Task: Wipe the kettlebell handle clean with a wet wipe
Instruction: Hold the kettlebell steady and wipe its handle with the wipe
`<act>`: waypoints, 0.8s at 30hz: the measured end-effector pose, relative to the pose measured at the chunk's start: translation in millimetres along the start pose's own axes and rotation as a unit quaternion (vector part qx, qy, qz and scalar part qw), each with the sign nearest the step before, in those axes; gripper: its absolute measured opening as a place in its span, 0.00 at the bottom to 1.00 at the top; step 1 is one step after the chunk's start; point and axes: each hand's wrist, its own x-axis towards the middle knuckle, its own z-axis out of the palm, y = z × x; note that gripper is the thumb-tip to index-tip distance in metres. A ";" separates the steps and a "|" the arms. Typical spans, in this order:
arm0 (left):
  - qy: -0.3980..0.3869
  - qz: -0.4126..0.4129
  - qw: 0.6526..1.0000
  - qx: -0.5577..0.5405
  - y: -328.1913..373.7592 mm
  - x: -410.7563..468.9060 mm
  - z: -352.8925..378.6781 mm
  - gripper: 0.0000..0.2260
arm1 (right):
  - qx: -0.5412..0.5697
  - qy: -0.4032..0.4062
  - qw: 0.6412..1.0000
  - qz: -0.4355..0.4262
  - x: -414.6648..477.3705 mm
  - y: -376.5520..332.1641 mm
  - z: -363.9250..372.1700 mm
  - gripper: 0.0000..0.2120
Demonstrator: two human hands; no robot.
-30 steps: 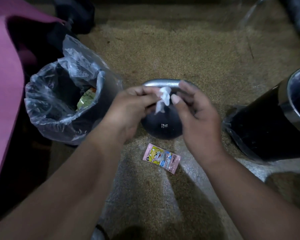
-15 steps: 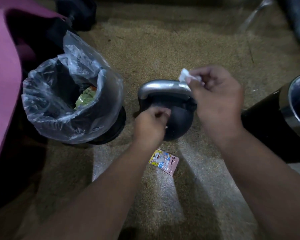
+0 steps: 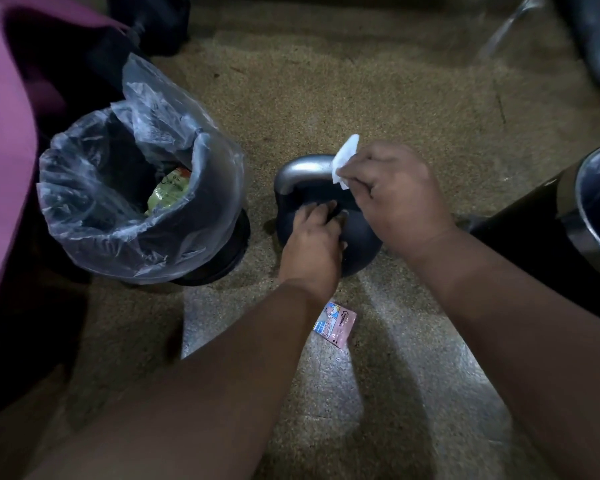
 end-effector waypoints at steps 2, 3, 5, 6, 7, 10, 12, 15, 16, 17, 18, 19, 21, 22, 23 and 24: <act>-0.008 -0.004 1.000 0.005 0.7 0.6 0.0 0.20 | -0.006 -0.010 1.000 0.001 3.8 1.2 1.6 0.07; -0.013 -0.005 1.000 0.008 0.9 1.0 0.3 0.21 | -0.007 -0.011 1.000 0.007 4.9 1.7 2.2 0.07; -0.018 -0.004 1.000 0.011 1.4 1.2 0.6 0.21 | -0.012 -0.007 1.000 0.015 3.7 3.0 3.1 0.07; -0.017 -0.005 1.000 0.013 2.2 0.8 0.1 0.20 | -0.015 -0.004 1.000 0.005 1.8 3.7 3.5 0.07; -0.016 -0.005 1.000 0.016 3.0 0.3 -0.5 0.20 | -0.013 -0.003 1.000 -0.010 -0.6 4.4 4.1 0.07; -0.013 -0.002 1.000 0.024 3.0 0.2 -1.3 0.19 | -0.008 0.002 0.999 -0.034 -1.5 6.3 6.3 0.06; -0.022 -0.001 0.999 0.029 1.8 1.1 -1.6 0.20 | -0.002 -0.002 1.000 -0.007 4.0 5.4 6.8 0.07; -0.027 0.000 0.999 0.032 -0.2 1.7 -2.3 0.21 | 0.000 -0.005 1.000 0.023 6.0 1.8 7.7 0.07; -0.027 0.000 0.999 0.030 -0.2 1.4 -2.7 0.21 | -0.001 -0.008 1.000 0.019 4.6 0.9 8.2 0.08; -0.028 0.001 0.999 0.029 -0.2 1.1 -3.1 0.21 | 0.000 -0.011 1.000 0.014 4.1 0.1 7.9 0.08; -0.027 0.003 0.999 0.027 -0.5 1.1 -3.2 0.21 | 0.004 -0.011 1.000 0.016 5.7 -0.7 7.1 0.09; -0.027 0.005 0.999 0.025 -1.3 1.2 -3.1 0.21 | 0.008 -0.011 0.999 0.030 9.2 -0.9 6.3 0.09; -0.027 0.007 0.999 0.018 -3.1 1.1 -2.3 0.22 | 0.022 -0.009 0.997 0.073 17.1 -0.9 4.3 0.08; -0.029 0.007 0.999 0.015 -3.5 0.9 -2.1 0.22 | 0.023 -0.006 0.996 0.082 18.3 -0.9 4.0 0.08; -0.030 0.008 0.999 0.016 -3.6 0.7 -2.0 0.22 | 0.016 -0.006 0.997 0.081 16.4 -0.9 4.6 0.08; -0.030 0.010 0.999 0.017 -3.9 0.6 -1.5 0.22 | 0.005 -0.013 0.997 0.073 12.6 -1.4 5.1 0.08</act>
